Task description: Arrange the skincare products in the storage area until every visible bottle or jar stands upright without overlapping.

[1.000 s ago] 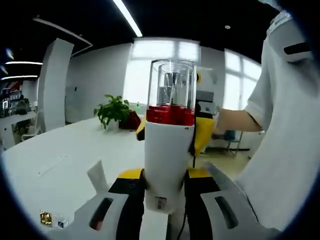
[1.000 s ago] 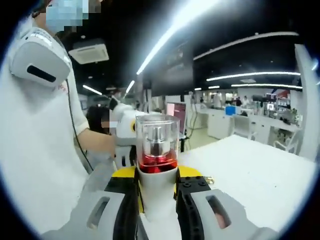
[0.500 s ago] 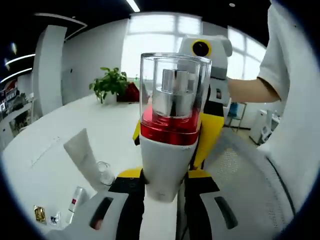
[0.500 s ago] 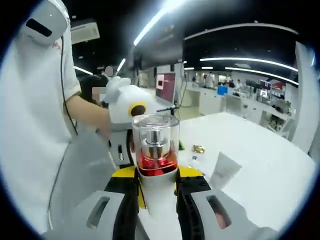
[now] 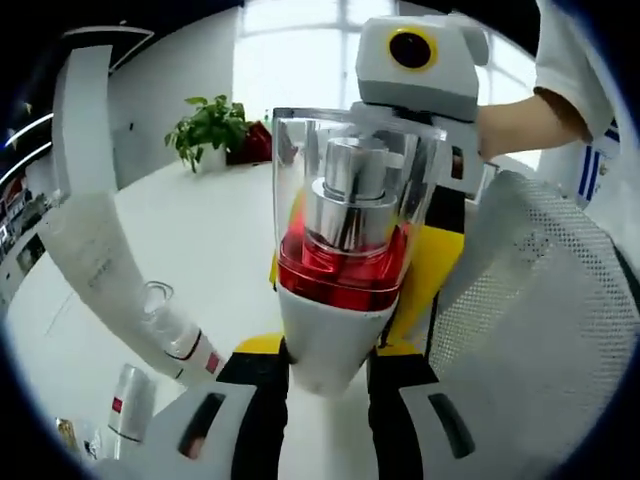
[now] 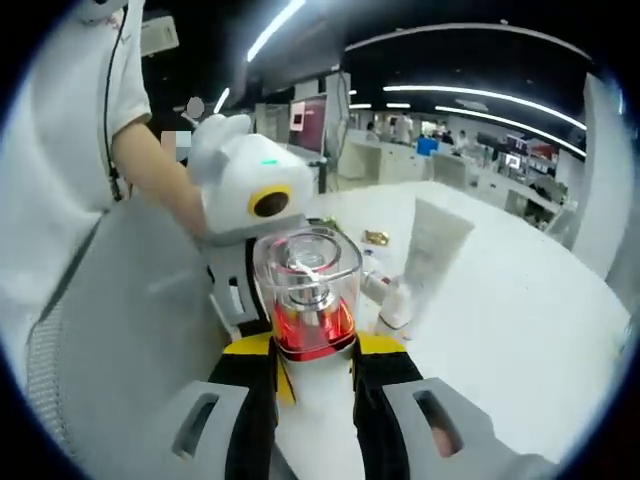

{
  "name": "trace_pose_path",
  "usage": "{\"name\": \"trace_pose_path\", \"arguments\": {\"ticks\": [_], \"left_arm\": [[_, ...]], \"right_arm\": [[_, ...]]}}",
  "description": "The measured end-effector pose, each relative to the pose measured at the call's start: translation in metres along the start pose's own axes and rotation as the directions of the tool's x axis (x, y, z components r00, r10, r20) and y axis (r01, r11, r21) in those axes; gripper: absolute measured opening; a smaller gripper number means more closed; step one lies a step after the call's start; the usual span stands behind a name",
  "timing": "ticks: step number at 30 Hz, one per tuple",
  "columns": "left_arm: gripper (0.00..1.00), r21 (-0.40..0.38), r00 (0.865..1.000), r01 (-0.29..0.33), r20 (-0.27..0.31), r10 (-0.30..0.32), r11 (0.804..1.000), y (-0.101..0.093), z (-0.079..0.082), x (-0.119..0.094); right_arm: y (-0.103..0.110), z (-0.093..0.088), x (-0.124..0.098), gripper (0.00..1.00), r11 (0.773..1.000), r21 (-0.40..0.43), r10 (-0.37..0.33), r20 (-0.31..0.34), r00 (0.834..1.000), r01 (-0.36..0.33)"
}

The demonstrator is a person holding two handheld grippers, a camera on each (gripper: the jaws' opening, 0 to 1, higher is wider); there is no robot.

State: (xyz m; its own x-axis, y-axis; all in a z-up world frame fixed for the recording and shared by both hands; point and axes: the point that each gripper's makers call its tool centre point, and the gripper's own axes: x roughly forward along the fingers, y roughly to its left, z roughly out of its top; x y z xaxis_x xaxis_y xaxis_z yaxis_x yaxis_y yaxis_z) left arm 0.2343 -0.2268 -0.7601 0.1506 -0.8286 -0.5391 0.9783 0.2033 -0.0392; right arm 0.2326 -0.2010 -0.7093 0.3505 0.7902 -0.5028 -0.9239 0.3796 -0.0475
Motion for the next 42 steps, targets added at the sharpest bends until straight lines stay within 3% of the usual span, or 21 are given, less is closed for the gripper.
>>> {"name": "trace_pose_path", "arguments": {"ticks": [7, 14, 24, 35, 39, 42], "left_arm": [[0.26, -0.017, 1.0, -0.007, -0.03, 0.006, 1.0, 0.005, -0.014, 0.014], [0.26, -0.021, 0.999, -0.008, -0.039, 0.007, 1.0, 0.009, -0.017, 0.019], [0.26, -0.09, 1.0, -0.01, 0.01, 0.011, 0.996, 0.018, -0.013, 0.023], [0.35, -0.189, 0.998, -0.059, 0.006, 0.061, 0.98, 0.026, -0.023, -0.004], [0.41, -0.226, 0.996, -0.085, -0.016, 0.083, 0.971, 0.025, -0.033, -0.018], [0.46, -0.281, 0.994, -0.109, -0.001, 0.113, 0.953, 0.023, -0.033, -0.033]], "right_arm": [[-0.006, -0.018, 0.005, 0.27, 1.0, 0.001, -0.012, -0.041, 0.999, 0.012], [-0.012, -0.025, 0.007, 0.27, 1.0, 0.002, -0.014, -0.058, 0.998, 0.014], [-0.03, -0.025, 0.007, 0.27, 1.0, 0.01, -0.022, -0.065, 0.998, 0.023], [-0.064, -0.027, 0.006, 0.28, 0.999, 0.005, -0.031, -0.073, 0.997, 0.032], [-0.074, -0.025, 0.011, 0.28, 1.0, -0.004, -0.028, -0.06, 0.998, 0.028], [-0.086, -0.024, 0.015, 0.28, 0.999, -0.026, -0.029, -0.055, 0.998, 0.028]]}}
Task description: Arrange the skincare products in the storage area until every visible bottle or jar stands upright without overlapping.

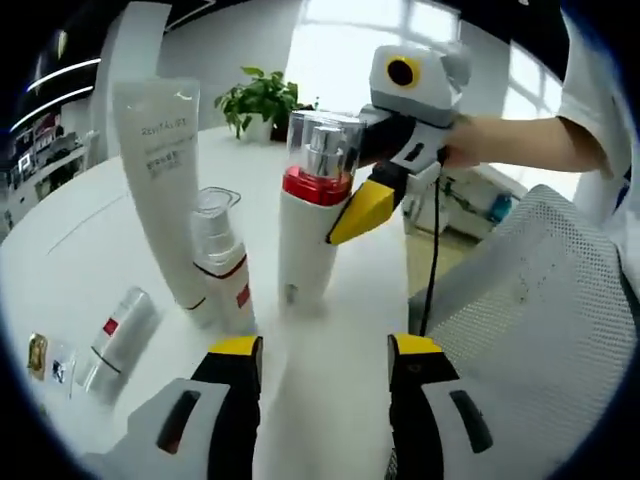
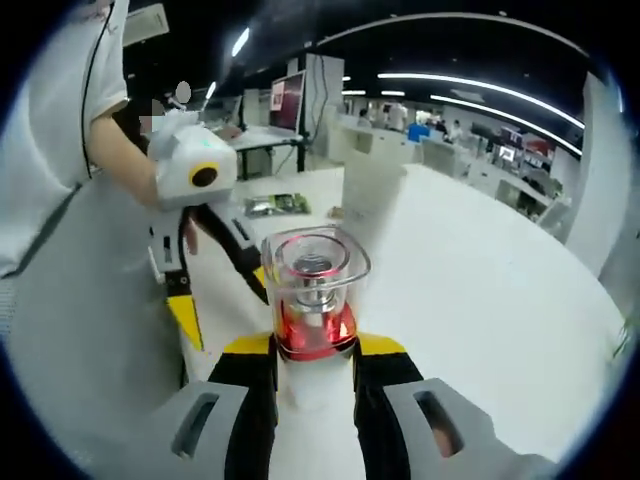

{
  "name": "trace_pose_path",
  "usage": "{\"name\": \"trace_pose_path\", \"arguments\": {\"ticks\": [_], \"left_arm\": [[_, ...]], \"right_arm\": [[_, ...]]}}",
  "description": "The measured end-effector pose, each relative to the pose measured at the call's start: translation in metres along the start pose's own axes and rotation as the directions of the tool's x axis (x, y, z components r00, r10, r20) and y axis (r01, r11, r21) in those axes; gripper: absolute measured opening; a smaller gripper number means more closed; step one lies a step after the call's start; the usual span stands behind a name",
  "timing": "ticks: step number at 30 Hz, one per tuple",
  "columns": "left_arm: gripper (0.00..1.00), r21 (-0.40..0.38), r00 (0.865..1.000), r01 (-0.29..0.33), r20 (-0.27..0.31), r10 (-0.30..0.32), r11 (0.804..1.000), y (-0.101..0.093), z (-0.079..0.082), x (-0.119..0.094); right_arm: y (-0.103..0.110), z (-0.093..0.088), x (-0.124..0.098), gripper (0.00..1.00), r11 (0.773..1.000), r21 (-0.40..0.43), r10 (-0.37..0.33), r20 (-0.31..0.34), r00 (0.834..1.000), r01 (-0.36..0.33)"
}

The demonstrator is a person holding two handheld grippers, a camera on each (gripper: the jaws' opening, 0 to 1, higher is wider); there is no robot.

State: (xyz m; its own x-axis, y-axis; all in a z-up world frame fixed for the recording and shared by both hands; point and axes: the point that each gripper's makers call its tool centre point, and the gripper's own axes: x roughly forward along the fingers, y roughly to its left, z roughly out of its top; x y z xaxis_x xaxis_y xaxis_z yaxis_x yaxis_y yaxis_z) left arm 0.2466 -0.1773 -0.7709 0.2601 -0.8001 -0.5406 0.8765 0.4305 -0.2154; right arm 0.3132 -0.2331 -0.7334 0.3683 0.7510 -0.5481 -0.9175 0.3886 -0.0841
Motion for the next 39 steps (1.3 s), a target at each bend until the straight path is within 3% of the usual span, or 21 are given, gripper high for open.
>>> {"name": "trace_pose_path", "arguments": {"ticks": [5, 11, 15, 26, 39], "left_arm": [[0.51, -0.047, 0.999, -0.04, 0.013, 0.041, 0.998, 0.007, -0.008, -0.021], [0.58, -0.14, 0.994, -0.113, -0.005, 0.113, 0.984, 0.024, -0.032, -0.041], [0.63, -0.198, 0.986, -0.152, 0.029, 0.161, 0.968, 0.03, -0.029, -0.053], [0.73, -0.204, 0.972, -0.225, 0.024, 0.235, 0.953, 0.056, -0.036, -0.061], [0.73, -0.203, 0.972, -0.223, 0.031, 0.234, 0.953, 0.059, -0.035, -0.059]], "right_arm": [[-0.013, 0.005, 0.006, 0.28, 1.0, -0.003, 0.001, 0.021, 1.0, -0.001], [-0.03, 0.009, 0.014, 0.28, 1.0, 0.026, -0.002, 0.048, 0.999, 0.0], [-0.038, 0.013, 0.02, 0.28, 0.999, 0.04, 0.001, 0.062, 0.998, -0.004], [-0.043, 0.019, 0.027, 0.28, 0.999, 0.015, 0.032, 0.063, 0.997, -0.033], [-0.038, 0.022, 0.029, 0.28, 0.998, 0.01, 0.061, 0.065, 0.996, -0.062]]}}
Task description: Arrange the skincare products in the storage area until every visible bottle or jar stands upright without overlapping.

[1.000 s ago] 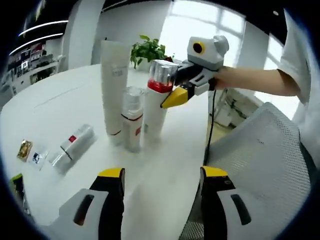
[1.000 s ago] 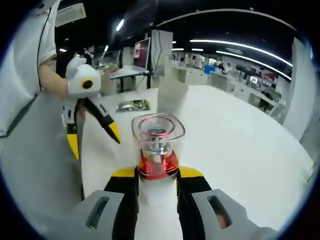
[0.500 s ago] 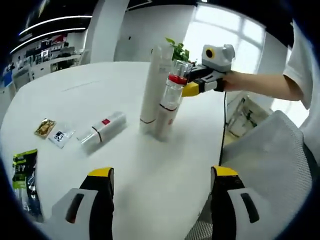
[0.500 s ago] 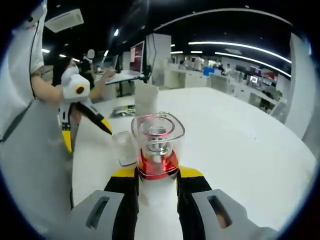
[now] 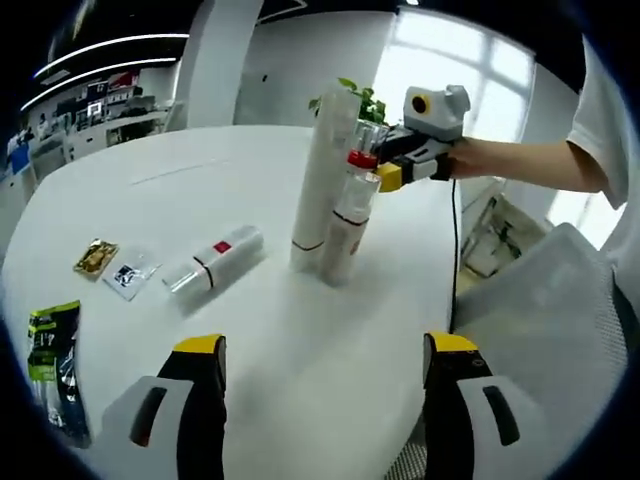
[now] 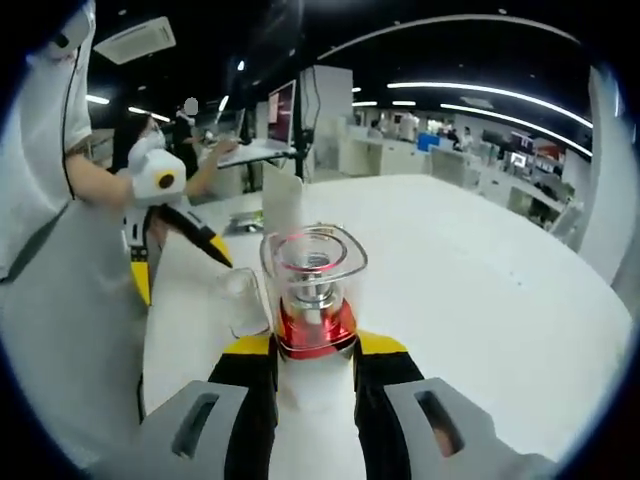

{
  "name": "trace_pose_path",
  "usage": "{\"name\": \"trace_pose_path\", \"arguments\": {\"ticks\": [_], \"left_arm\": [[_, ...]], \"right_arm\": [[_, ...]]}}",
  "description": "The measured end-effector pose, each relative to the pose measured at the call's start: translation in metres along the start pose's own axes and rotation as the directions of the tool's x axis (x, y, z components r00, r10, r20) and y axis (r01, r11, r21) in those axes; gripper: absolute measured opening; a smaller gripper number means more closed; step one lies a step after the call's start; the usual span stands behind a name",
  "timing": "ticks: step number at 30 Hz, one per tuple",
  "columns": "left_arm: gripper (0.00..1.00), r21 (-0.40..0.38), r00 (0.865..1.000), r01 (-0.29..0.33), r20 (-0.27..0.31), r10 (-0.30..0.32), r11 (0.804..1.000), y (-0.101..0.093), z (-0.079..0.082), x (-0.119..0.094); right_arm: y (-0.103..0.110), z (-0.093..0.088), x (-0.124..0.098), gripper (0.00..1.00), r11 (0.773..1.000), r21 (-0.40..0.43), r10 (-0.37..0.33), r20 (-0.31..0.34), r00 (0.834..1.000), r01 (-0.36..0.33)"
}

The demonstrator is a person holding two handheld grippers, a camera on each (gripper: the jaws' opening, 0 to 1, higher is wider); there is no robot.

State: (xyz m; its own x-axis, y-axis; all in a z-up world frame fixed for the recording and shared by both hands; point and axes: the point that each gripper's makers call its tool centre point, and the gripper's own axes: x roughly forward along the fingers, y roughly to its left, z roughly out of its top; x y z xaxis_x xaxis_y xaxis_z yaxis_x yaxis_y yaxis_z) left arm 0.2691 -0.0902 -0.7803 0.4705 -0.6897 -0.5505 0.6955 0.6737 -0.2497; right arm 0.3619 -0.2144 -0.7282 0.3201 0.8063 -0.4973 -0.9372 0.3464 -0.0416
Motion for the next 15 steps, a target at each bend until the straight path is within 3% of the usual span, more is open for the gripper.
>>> {"name": "trace_pose_path", "arguments": {"ticks": [6, 9, 15], "left_arm": [[0.73, -0.011, 1.0, -0.001, 0.011, 0.001, 1.0, -0.002, 0.003, -0.001], [0.73, -0.013, 1.0, 0.004, 0.017, -0.003, 1.0, -0.002, 0.004, -0.001], [0.74, -0.043, 0.998, 0.006, 0.056, -0.003, 0.999, -0.001, 0.012, -0.005]], "right_arm": [[-0.003, -0.003, -0.003, 0.29, 0.998, 0.061, -0.019, 0.019, 1.0, 0.018], [-0.006, 0.004, -0.004, 0.36, 0.996, 0.081, -0.037, 0.049, 0.998, 0.032], [-0.009, 0.009, -0.012, 0.37, 0.994, 0.081, -0.075, 0.025, 0.997, 0.073]]}}
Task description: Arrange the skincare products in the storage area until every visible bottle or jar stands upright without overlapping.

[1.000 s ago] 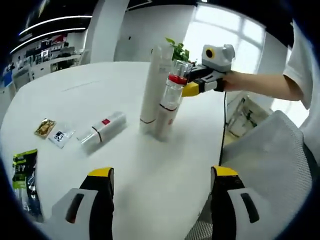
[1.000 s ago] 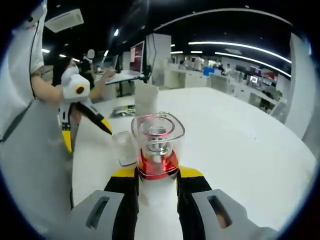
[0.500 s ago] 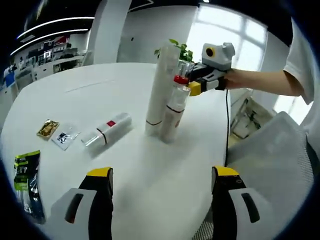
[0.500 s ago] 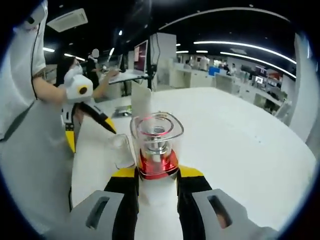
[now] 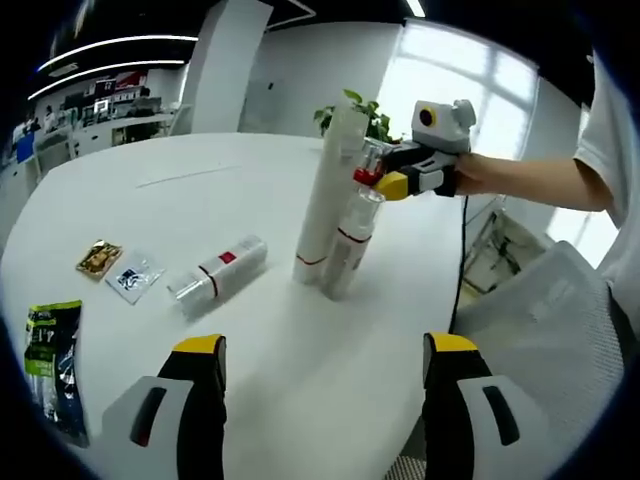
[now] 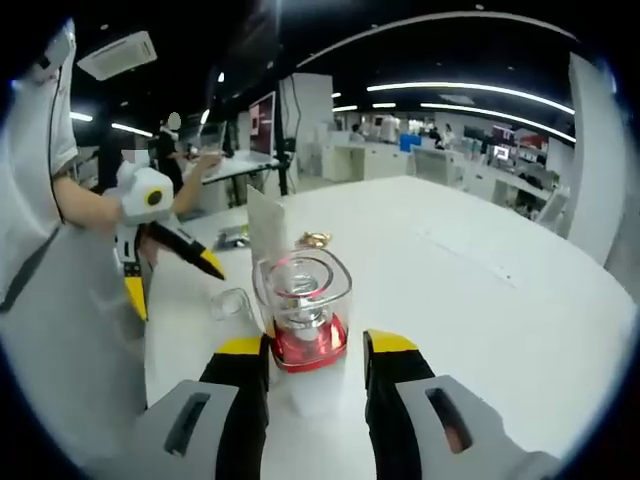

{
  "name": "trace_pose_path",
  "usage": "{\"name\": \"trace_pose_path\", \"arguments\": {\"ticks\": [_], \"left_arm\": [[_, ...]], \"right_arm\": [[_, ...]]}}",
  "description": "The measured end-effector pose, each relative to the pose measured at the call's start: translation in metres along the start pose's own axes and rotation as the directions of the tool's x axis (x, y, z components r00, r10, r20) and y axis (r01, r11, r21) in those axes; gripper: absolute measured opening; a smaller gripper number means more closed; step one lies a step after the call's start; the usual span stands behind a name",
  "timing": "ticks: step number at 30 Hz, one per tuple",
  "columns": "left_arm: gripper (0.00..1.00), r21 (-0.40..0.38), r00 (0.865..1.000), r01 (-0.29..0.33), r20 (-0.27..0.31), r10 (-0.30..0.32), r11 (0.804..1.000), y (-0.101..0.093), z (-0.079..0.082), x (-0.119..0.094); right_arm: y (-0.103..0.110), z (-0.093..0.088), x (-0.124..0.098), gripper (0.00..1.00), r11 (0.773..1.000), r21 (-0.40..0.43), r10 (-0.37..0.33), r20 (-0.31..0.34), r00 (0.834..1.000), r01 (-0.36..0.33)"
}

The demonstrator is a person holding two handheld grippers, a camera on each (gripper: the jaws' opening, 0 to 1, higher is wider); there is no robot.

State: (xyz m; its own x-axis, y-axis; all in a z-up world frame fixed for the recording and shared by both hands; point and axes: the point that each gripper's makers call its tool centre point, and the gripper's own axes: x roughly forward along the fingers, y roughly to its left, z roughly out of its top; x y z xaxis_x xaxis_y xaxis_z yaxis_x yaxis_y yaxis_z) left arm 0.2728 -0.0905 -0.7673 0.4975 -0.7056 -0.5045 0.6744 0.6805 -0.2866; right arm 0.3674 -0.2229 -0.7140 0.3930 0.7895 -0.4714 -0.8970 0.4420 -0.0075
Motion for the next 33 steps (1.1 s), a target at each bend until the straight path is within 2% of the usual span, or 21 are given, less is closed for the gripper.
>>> {"name": "trace_pose_path", "arguments": {"ticks": [5, 8, 11, 14, 21, 24, 28, 31, 33], "left_arm": [[0.78, -0.003, 1.0, -0.015, 0.025, 0.015, 1.0, 0.001, 0.01, -0.011], [0.79, 0.01, 0.999, -0.035, 0.017, 0.035, 0.999, 0.004, 0.012, -0.021], [0.77, 0.003, 0.999, -0.049, 0.015, 0.049, 0.999, 0.014, 0.01, -0.028], [0.78, 0.012, 0.998, -0.067, 0.012, 0.067, 0.998, 0.014, 0.013, -0.043], [0.81, 0.006, 0.993, -0.116, -0.015, 0.116, 0.993, 0.026, 0.002, -0.078], [0.86, 0.022, 0.992, -0.125, -0.006, 0.125, 0.992, 0.027, -0.002, -0.09], [0.98, 0.041, 0.989, -0.147, 0.008, 0.146, 0.988, 0.025, -0.004, -0.099], [0.99, 0.048, 0.988, -0.153, -0.001, 0.154, 0.987, 0.026, -0.008, -0.102], [0.99, 0.034, 0.987, -0.158, -0.008, 0.158, 0.987, 0.023, -0.01, -0.109]], "right_arm": [[0.001, -0.012, -0.007, 0.41, 0.997, 0.035, -0.073, -0.052, 0.996, 0.075], [-0.001, -0.016, -0.015, 0.43, 0.987, 0.088, -0.134, -0.042, 0.99, 0.137], [0.005, -0.019, -0.021, 0.49, 0.98, 0.099, -0.167, -0.055, 0.985, 0.171], [0.016, -0.023, -0.025, 0.51, 0.972, 0.132, -0.188, -0.065, 0.98, 0.195], [0.04, -0.032, -0.033, 0.63, 0.946, 0.197, -0.244, -0.09, 0.966, 0.258], [0.047, -0.033, -0.037, 0.66, 0.932, 0.234, -0.263, -0.093, 0.96, 0.278], [0.062, -0.028, -0.042, 0.69, 0.923, 0.258, -0.273, -0.087, 0.958, 0.287], [0.069, -0.024, -0.047, 0.71, 0.914, 0.269, -0.29, -0.094, 0.952, 0.305], [0.071, -0.019, -0.051, 0.74, 0.897, 0.294, -0.319, -0.089, 0.944, 0.331]]}}
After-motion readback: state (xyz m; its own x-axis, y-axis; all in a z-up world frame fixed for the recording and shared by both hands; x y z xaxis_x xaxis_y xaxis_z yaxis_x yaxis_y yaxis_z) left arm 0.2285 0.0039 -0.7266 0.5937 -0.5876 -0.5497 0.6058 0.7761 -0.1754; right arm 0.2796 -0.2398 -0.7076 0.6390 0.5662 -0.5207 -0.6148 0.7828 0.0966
